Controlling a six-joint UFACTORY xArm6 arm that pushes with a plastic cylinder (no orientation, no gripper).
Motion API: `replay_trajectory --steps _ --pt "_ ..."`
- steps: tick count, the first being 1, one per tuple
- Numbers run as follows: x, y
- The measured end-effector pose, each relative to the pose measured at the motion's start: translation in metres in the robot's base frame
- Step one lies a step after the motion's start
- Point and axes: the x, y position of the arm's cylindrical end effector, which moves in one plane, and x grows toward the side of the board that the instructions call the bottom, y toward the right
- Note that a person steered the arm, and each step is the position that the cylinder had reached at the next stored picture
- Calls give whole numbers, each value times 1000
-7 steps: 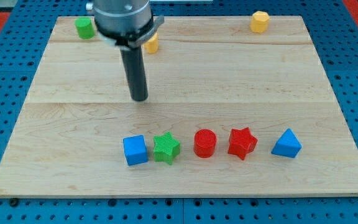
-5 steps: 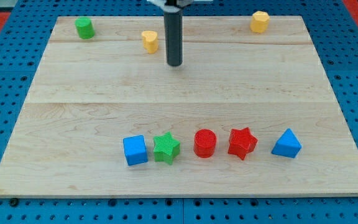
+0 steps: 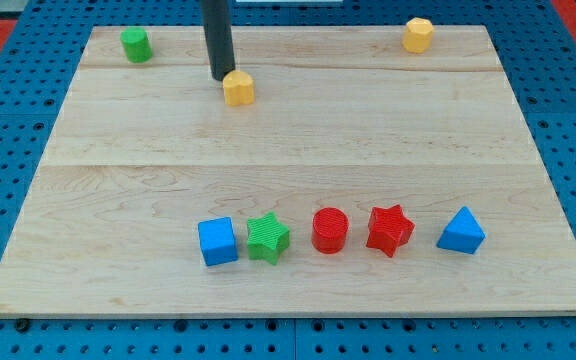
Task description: Move yellow heart closer to blue cube
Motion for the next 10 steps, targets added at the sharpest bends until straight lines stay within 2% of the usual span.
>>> replay_trajectory --steps 2,4,6,7,8,9,10 --pt "-2 22" --pt "52 41" --pt "59 122" --pt "76 110" --pt "76 56" --pt "85 29" --pt "110 29"
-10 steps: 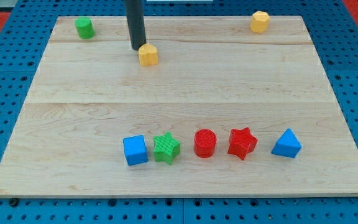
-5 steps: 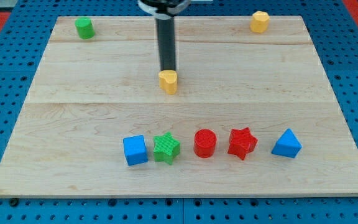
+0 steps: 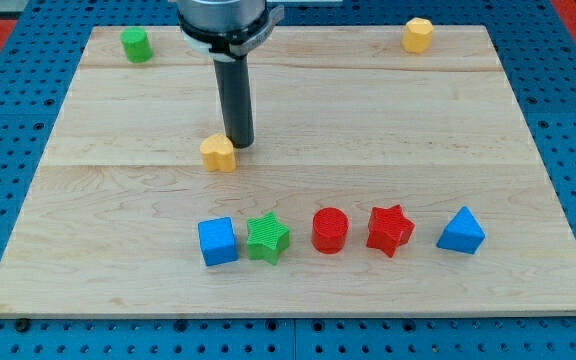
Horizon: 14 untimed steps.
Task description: Move yellow heart closer to blue cube
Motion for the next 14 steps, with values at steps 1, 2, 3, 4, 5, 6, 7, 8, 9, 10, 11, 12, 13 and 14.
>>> replay_trajectory --steps 1,2,3,4,5,6,7,8,9,10,11,12,13,14 --pt "19 -2" --pt "20 -33" --pt "21 -65" --pt "24 -89" --pt "28 -105" --pt "51 -103" --pt "61 -82" --pt "65 -85" --pt "65 -91" --pt "65 -92" --pt "65 -98" --pt "67 -91" --pt "83 -107" --pt "92 -85"
